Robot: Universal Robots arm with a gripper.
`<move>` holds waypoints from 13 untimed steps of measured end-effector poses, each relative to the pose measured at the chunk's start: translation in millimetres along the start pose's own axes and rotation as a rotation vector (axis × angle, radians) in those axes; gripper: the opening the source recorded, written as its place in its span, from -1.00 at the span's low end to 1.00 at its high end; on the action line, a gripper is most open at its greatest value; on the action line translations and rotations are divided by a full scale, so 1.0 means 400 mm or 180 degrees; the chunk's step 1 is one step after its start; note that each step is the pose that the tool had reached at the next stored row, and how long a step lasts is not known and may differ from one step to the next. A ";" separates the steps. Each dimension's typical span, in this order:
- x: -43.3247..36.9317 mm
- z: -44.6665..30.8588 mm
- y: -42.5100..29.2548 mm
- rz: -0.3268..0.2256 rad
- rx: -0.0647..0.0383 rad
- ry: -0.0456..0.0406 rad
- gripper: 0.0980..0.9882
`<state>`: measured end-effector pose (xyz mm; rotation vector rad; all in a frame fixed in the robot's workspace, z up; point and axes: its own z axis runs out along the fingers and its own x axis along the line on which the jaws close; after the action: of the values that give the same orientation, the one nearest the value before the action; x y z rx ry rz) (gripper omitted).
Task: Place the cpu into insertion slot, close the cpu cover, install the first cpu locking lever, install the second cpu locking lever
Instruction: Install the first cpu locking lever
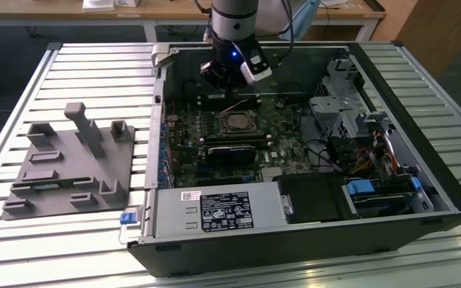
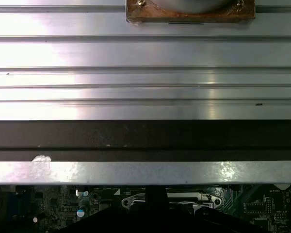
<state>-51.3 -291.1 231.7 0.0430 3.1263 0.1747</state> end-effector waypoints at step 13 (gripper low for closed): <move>-0.039 0.019 -0.001 0.0000 0.0000 0.0000 -0.98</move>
<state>-35.7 -291.1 224.3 0.0430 3.1263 0.1746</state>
